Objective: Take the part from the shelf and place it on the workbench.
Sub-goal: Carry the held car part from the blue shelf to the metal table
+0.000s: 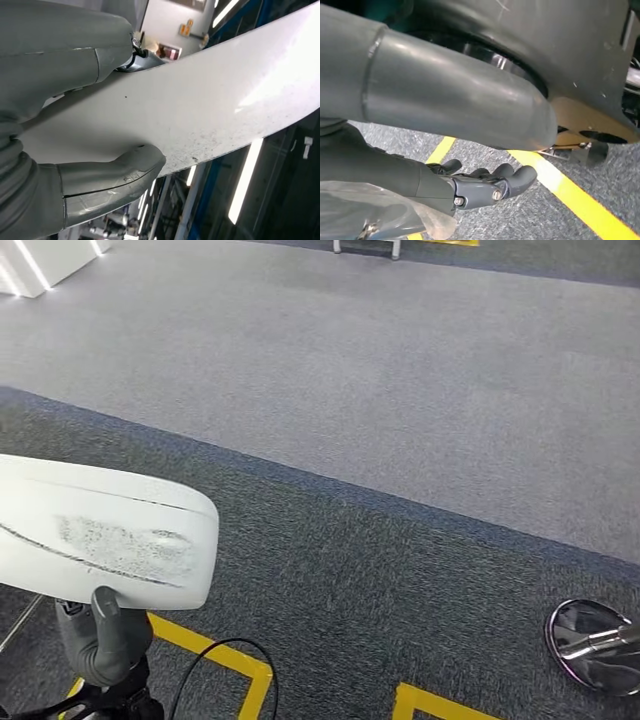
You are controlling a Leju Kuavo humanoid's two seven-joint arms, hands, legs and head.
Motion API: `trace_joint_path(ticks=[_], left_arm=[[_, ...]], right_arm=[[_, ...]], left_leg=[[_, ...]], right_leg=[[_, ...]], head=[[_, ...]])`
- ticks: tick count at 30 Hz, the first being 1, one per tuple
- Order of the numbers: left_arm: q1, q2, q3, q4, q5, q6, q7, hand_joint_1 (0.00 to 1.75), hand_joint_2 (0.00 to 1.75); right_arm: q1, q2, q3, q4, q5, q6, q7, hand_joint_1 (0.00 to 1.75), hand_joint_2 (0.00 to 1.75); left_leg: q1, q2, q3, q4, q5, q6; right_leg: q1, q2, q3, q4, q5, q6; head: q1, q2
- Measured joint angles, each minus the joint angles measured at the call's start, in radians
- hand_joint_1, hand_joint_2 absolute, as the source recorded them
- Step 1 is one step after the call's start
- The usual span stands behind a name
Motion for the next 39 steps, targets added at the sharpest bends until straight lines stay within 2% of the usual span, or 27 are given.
trace_joint_path(ticks=[1,2,3,4,6,8,10,11,13,15,16,17,18,19,20,22,24,26,28,30,32,33,34,35,36,38,39], left_arm=[[-0.001,0.002,0.000,0.004,0.002,0.000,0.000,1.75,1.75],[0.000,0.003,0.001,0.007,0.003,0.000,0.000,1.75,1.75],[0.000,0.005,0.002,0.009,0.003,0.000,0.000,1.75,1.75],[0.000,0.006,0.002,0.012,0.003,0.000,0.001,1.75,1.75],[-0.001,0.008,0.002,0.014,0.004,0.000,0.001,1.75,1.75],[-0.001,0.008,0.003,0.014,0.006,0.004,0.002,1.75,1.75],[0.001,0.008,0.005,0.014,0.008,0.008,0.008,1.75,1.75],[0.002,0.008,0.007,0.014,0.008,0.009,0.011,1.75,1.75],[0.000,0.007,0.008,0.014,0.008,0.009,0.016,1.75,1.75],[-0.003,0.006,0.009,0.016,0.005,0.011,0.018,1.75,1.75],[-0.003,0.005,0.009,0.017,0.004,0.016,0.017,1.75,1.75],[-0.003,0.004,0.009,0.018,0.004,0.022,0.017,1.75,1.75],[-0.003,0.003,0.009,0.019,0.006,0.028,0.016,1.75,1.75],[-0.003,0.000,0.010,0.019,0.008,0.035,0.016,1.75,1.75],[-0.004,-0.002,0.010,0.019,0.010,0.040,0.016,1.75,1.75],[-0.007,-0.006,0.010,0.019,0.012,0.047,0.019,1.75,1.75],[-0.009,-0.007,0.010,0.019,0.010,0.056,0.021,1.75,1.75],[-0.009,-0.007,0.010,0.019,0.005,0.071,0.019,1.75,1.75],[-0.013,-0.007,0.009,0.019,-0.006,0.086,0.016,1.75,1.75],[-0.021,-0.007,0.004,0.020,-0.026,0.101,0.015,1.75,1.75],[-0.029,-0.007,-0.004,0.024,-0.046,0.119,0.016,1.75,1.75],[-0.032,-0.007,-0.009,0.026,-0.053,0.127,0.016,1.75,1.75],[-0.034,-0.007,-0.013,0.029,-0.058,0.132,0.016,1.75,1.75],[-0.037,-0.006,-0.016,0.031,-0.060,0.135,0.015,1.75,1.75],[-0.040,-0.006,-0.020,0.032,-0.062,0.136,0.015,1.75,1.75],[-0.046,-0.006,-0.025,0.034,-0.063,0.137,0.014,1.75,1.75],[-0.049,-0.006,-0.027,0.034,-0.064,0.138,0.014,1.75,1.75]], right_arm=[[0.003,0.000,-0.002,0.000,-0.002,0.000,-0.001,0.00,0.00],[0.005,0.000,-0.004,0.000,-0.004,0.000,-0.001,0.00,0.00],[0.006,0.000,-0.005,0.000,-0.005,0.000,-0.002,0.00,0.00],[0.006,0.000,-0.006,0.000,-0.006,0.001,-0.002,0.00,0.00],[0.006,0.002,-0.007,0.000,-0.008,0.002,-0.004,0.00,0.00],[0.006,0.003,-0.009,0.000,-0.011,0.004,-0.007,0.00,0.00],[0.005,0.005,-0.010,0.000,-0.014,0.004,-0.010,0.00,0.00],[0.004,0.006,-0.011,0.000,-0.016,0.004,-0.011,0.00,0.00],[0.003,0.007,-0.011,-0.001,-0.019,0.004,-0.013,0.00,0.00],[0.005,0.007,-0.011,-0.001,-0.021,0.004,-0.014,0.00,0.00],[0.007,0.007,-0.012,-0.001,-0.023,0.005,-0.014,0.00,0.00],[0.008,0.007,-0.013,-0.001,-0.024,0.005,-0.014,0.00,0.00],[0.009,0.007,-0.015,-0.001,-0.025,0.004,-0.015,0.00,0.00],[0.009,0.007,-0.017,-0.001,-0.025,0.004,-0.016,0.00,0.00],[0.009,0.007,-0.019,-0.001,-0.026,0.004,-0.018,0.00,0.00],[0.008,0.007,-0.025,-0.001,-0.032,0.004,-0.020,0.00,0.00],[0.008,0.007,-0.033,-0.001,-0.044,0.005,-0.023,0.00,0.00],[0.007,0.008,-0.040,-0.001,-0.056,0.005,-0.027,0.00,0.00],[0.008,0.010,-0.048,-0.002,-0.063,0.001,-0.031,0.00,0.00],[0.013,0.011,-0.056,-0.002,-0.068,-0.004,-0.035,0.00,0.00],[0.020,0.011,-0.061,-0.002,-0.071,-0.010,-0.035,0.00,0.00],[0.022,0.011,-0.063,-0.002,-0.073,-0.012,-0.036,0.00,0.00],[0.023,0.011,-0.065,-0.002,-0.074,-0.014,-0.036,0.00,0.00],[0.023,0.011,-0.067,-0.002,-0.076,-0.015,-0.036,0.00,0.00],[0.023,0.011,-0.070,-0.002,-0.076,-0.016,-0.037,0.00,0.00],[0.024,0.011,-0.075,-0.002,-0.077,-0.015,-0.037,0.00,0.00],[0.024,0.011,-0.076,-0.002,-0.077,-0.015,-0.037,0.00,0.00]], left_leg=[[0.002,0.010,-0.028,0.057,-0.019,-0.003],[0.005,0.014,-0.041,0.085,-0.022,-0.004],[0.006,0.016,-0.036,0.074,-0.004,-0.003],[0.005,0.022,-0.010,0.025,0.028,-0.001],[-0.003,0.062,0.060,-0.114,0.084,0.012],[-0.013,0.090,0.095,-0.186,0.098,0.025],[-0.016,0.074,0.094,-0.192,0.096,0.034],[-0.013,0.064,0.097,-0.198,0.099,0.039],[-0.006,0.042,0.103,-0.211,0.105,0.050],[-0.003,0.021,0.104,-0.214,0.107,0.056],[-0.003,0.008,0.104,-0.214,0.107,0.057],[-0.003,-0.005,0.104,-0.213,0.106,0.057],[-0.003,-0.020,0.105,-0.213,0.106,0.057],[-0.002,-0.035,0.106,-0.211,0.105,0.056],[-0.001,-0.051,0.107,-0.209,0.103,0.053],[-0.001,-0.077,0.103,-0.200,0.099,0.044],[0.000,-0.099,0.097,-0.196,0.099,0.032],[0.004,-0.113,0.093,-0.194,0.100,0.021],[0.002,-0.072,0.074,-0.154,0.076,0.011],[0.002,-0.009,0.018,-0.036,0.016,0.003],[0.005,0.013,-0.038,0.078,-0.023,-0.001],[0.006,0.015,-0.044,0.089,-0.016,-0.001],[0.007,0.019,-0.030,0.060,0.009,0.001],[0.005,0.031,0.002,-0.002,0.045,0.005],[0.000,0.060,0.039,-0.072,0.073,0.011],[-0.013,0.110,0.087,-0.170,0.098,0.025],[-0.018,0.121,0.092,-0.183,0.094,0.031]], right_leg=[[0.002,-0.017,0.002,0.000,-0.002,-0.002],[0.003,-0.033,0.004,0.000,-0.005,-0.002],[0.004,-0.047,0.007,0.000,-0.008,-0.002],[0.004,-0.060,0.011,0.000,-0.011,-0.001],[0.007,-0.082,0.020,0.000,-0.018,0.005],[0.011,-0.101,0.026,-0.001,-0.024,0.015],[0.012,-0.119,0.033,-0.006,-0.027,0.027],[0.012,-0.112,0.035,-0.006,-0.032,0.032],[0.010,-0.063,0.014,0.041,-0.064,0.040],[0.008,-0.013,-0.050,0.164,-0.120,0.045],[0.008,-0.006,-0.086,0.228,-0.140,0.046],[0.008,-0.004,-0.112,0.265,-0.143,0.048],[0.008,-0.003,-0.120,0.265,-0.124,0.049],[0.006,0.001,-0.109,0.224,-0.087,0.049],[0.004,0.014,-0.084,0.156,-0.044,0.049],[-0.002,0.058,-0.033,0.039,0.002,0.046],[-0.001,0.077,-0.012,0.005,-0.001,0.037],[0.000,0.056,-0.004,0.001,0.002,0.025],[-0.002,0.029,0.002,-0.004,0.003,0.012],[0.000,-0.002,0.007,-0.005,-0.001,0.003],[0.003,-0.035,0.011,-0.005,-0.007,0.001],[0.003,-0.050,0.014,-0.005,-0.010,0.001],[0.004,-0.063,0.018,-0.005,-0.013,0.002],[0.004,-0.075,0.023,-0.005,-0.017,0.004],[0.005,-0.086,0.027,-0.005,-0.021,0.007],[0.010,-0.106,0.034,-0.006,-0.031,0.018],[0.012,-0.116,0.038,-0.008,-0.035,0.024]], head=[[0.000,0.000],[0.000,0.000],[0.000,0.000],[0.000,0.000],[0.000,0.000],[0.001,0.000],[0.002,0.000],[0.003,0.000],[0.007,0.000],[0.011,0.000],[0.012,0.000],[0.012,0.000],[0.012,0.000],[0.012,0.000],[0.012,0.000],[0.012,0.000],[0.012,0.000],[0.012,0.000],[0.006,0.000],[0.000,0.000],[0.000,0.000],[0.000,0.000],[0.000,0.000],[0.000,0.000],[0.000,0.000],[0.001,0.000],[0.000,0.000]])
